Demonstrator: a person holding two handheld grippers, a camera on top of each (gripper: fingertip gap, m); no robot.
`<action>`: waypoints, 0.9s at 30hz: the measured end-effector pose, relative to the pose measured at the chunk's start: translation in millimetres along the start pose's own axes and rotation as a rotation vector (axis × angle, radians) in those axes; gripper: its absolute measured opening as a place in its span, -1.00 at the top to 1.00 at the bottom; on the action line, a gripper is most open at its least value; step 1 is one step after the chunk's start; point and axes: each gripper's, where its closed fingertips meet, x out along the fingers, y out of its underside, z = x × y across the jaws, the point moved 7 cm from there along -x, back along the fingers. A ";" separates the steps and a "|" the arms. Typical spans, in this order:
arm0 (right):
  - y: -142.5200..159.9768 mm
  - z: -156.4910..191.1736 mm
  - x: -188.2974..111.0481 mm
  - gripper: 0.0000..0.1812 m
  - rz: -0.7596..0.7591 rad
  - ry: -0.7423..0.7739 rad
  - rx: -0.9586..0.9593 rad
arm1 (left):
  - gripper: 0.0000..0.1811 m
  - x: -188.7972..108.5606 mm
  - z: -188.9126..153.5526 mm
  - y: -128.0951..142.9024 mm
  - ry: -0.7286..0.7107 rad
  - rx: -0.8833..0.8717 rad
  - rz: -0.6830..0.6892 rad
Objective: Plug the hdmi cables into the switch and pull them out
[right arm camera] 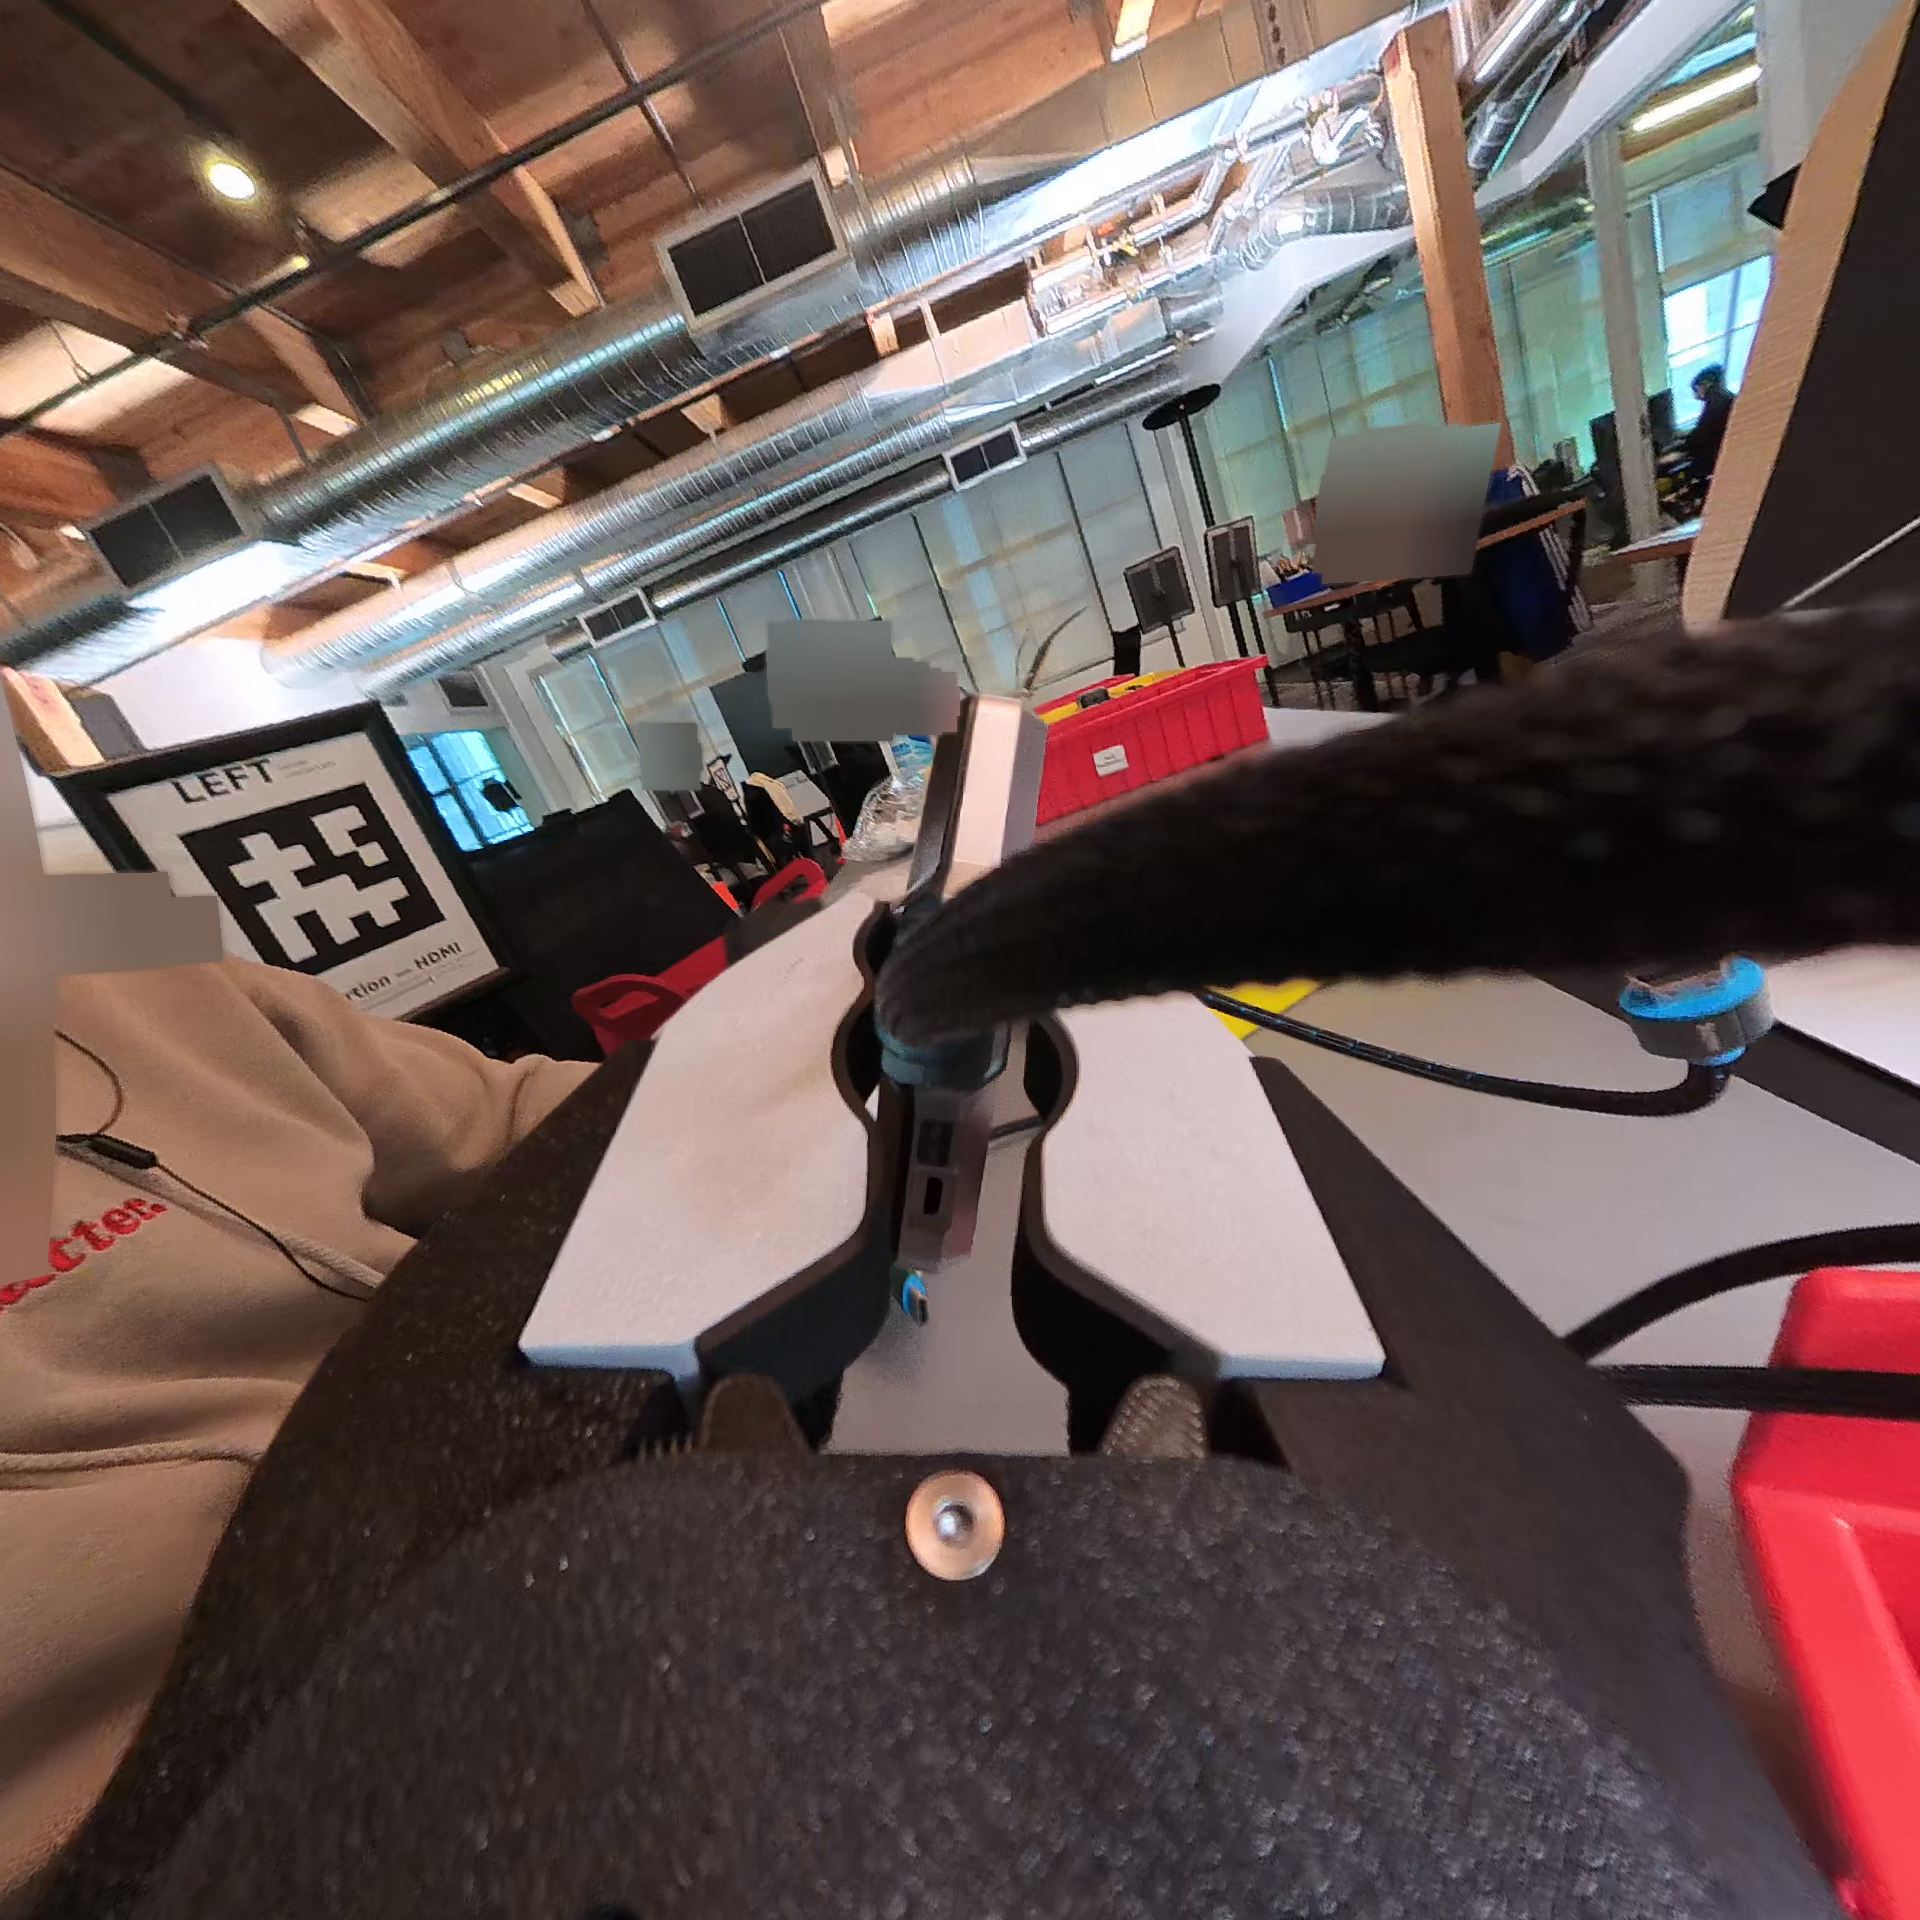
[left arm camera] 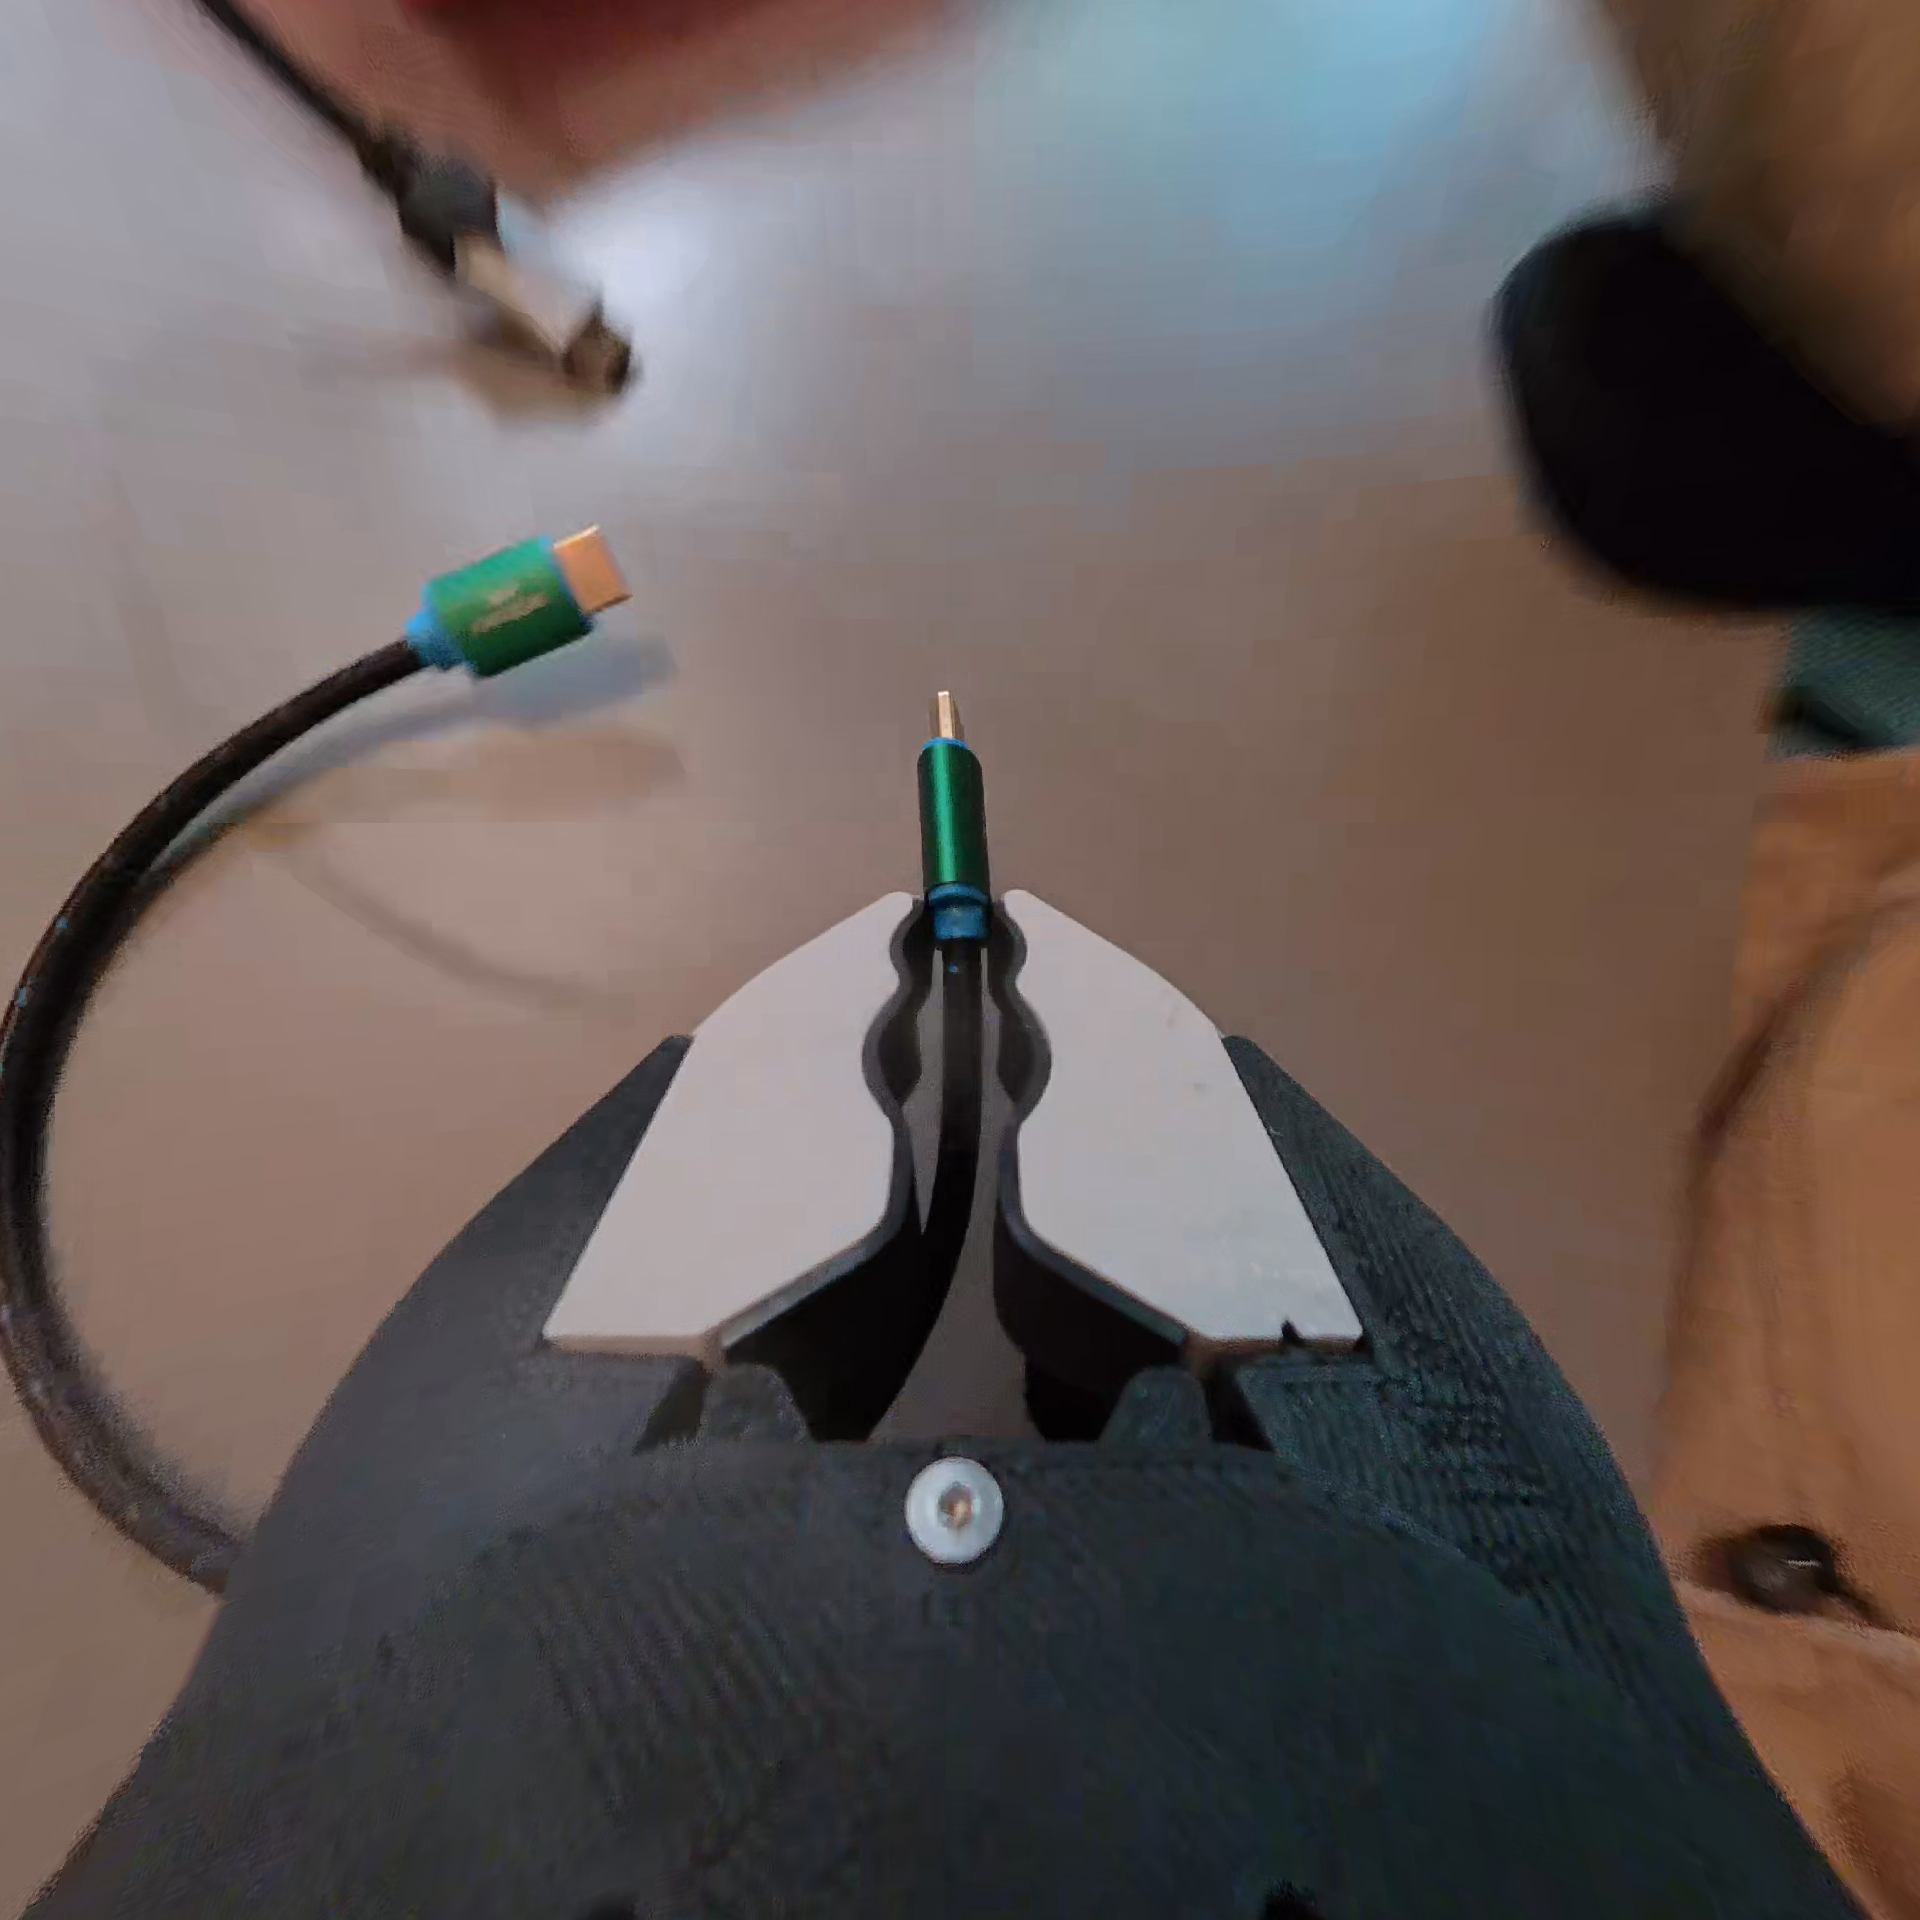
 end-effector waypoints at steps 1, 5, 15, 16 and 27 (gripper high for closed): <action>0.2 0.3 1.0 0.74 -0.005 -0.015 0.012 | 0.89 -5.9 -1.5 -14.7 0.064 -0.025 -0.070; 3.0 7.7 10.9 0.75 -0.020 -0.115 0.063 | 0.89 -24.6 -2.8 -76.9 0.257 -0.030 -0.223; -1.4 12.6 13.2 0.75 -0.104 -0.172 0.109 | 0.88 -22.0 6.3 -144.0 0.304 0.090 -0.213; 0.3 11.5 12.8 0.75 -0.094 -0.169 0.110 | 0.88 -22.2 7.2 -140.7 0.321 0.092 -0.205; 19.2 2.0 23.1 0.76 -0.004 -0.125 0.114 | 0.88 -30.9 16.7 -123.4 0.275 0.090 -0.142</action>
